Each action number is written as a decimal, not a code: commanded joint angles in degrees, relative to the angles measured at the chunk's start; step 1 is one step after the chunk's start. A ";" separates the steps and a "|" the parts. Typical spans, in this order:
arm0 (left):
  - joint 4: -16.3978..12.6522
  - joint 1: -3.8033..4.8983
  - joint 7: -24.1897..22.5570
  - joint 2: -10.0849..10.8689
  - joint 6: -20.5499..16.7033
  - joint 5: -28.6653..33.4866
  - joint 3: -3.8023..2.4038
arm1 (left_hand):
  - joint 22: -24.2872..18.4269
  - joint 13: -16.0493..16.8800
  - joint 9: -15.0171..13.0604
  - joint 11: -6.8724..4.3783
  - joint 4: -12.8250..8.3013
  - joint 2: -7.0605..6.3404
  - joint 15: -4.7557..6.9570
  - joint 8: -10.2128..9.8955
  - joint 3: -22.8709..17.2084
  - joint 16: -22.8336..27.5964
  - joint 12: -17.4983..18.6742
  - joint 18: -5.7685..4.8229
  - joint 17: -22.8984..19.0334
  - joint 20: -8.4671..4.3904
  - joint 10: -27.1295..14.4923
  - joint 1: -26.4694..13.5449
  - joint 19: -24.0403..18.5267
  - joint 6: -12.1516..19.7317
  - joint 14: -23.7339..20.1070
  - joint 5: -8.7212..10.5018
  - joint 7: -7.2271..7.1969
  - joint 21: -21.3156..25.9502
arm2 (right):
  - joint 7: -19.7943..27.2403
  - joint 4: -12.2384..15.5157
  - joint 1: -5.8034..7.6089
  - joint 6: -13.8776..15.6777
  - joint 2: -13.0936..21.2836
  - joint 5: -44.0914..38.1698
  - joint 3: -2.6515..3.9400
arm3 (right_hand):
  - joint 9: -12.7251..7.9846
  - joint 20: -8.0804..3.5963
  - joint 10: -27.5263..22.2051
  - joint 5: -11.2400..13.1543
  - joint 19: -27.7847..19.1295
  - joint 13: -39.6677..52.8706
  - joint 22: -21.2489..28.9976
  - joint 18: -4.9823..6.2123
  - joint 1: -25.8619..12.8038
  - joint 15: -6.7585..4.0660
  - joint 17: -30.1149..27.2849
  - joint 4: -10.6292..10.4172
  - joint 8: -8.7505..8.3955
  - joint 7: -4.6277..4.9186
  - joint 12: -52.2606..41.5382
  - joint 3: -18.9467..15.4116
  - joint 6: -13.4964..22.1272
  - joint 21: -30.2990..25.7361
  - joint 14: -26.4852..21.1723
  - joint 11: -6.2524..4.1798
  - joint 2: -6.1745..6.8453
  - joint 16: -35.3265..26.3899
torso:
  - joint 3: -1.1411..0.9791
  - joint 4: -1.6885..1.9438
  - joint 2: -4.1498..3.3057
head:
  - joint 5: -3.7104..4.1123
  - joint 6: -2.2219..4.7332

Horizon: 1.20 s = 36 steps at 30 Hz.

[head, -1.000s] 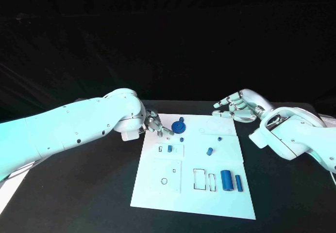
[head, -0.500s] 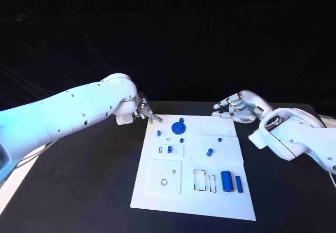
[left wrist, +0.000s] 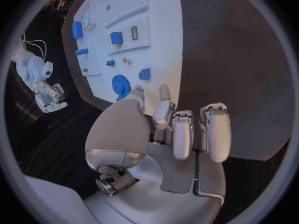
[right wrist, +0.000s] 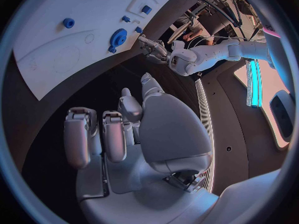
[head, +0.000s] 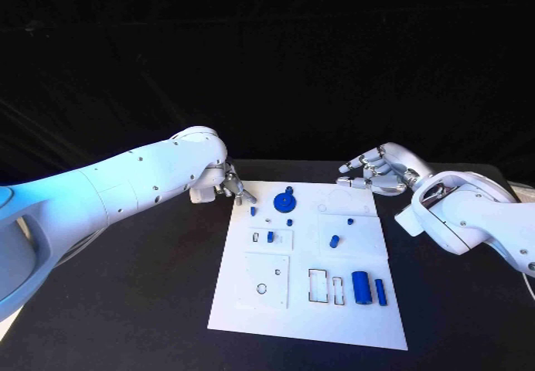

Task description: Assemble the parts on the task board

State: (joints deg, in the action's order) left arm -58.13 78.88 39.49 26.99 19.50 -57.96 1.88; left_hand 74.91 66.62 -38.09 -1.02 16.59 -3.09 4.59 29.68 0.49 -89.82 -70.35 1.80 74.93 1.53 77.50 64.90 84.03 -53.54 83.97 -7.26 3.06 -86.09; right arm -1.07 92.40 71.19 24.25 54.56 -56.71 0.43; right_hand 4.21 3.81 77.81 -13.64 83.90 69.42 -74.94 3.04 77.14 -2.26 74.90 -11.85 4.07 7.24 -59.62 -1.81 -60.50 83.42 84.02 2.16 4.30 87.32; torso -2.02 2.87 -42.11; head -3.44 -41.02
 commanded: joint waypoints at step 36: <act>-0.89 -1.07 -2.96 -1.37 2.37 1.51 0.08 | 10.21 0.57 1.16 -0.32 -0.50 1.56 0.07 -0.20 0.59 -0.18 -0.99 -0.57 15.07 0.14 0.86 2.21 3.83 -1.63 6.03 -0.16 -0.38 -0.55 | 0.27 -0.40 -0.10 -1.01 -0.63 -0.17 0.00 | 0.07 0.20 -0.20 -0.36 0.14 -0.03 -1.82 -0.16 0.34 0.26 10.94 0.03 0.07 -0.17 0.21 -0.38 -0.04 -0.33 4.97 -0.02 -0.23 -0.30 | -0.04 -0.01 0.09 | -0.01 -0.23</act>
State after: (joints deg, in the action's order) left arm -58.78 77.82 37.42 25.73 20.44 -57.15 1.97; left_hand 74.90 67.09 -36.97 -1.45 16.44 -1.61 4.59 29.68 0.97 -89.82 -71.01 1.80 74.92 1.52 77.92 66.74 84.03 -54.77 83.97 -7.26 2.65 -86.31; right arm -1.04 92.01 71.13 24.01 54.00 -56.71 0.42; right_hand 4.21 3.81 77.81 -13.64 83.90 69.43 -74.91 3.04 77.14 -2.26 74.93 -11.84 4.07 7.24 -59.62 -1.81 -60.50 83.42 84.02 2.16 4.30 87.32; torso -2.07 2.88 -42.01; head -3.48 -41.20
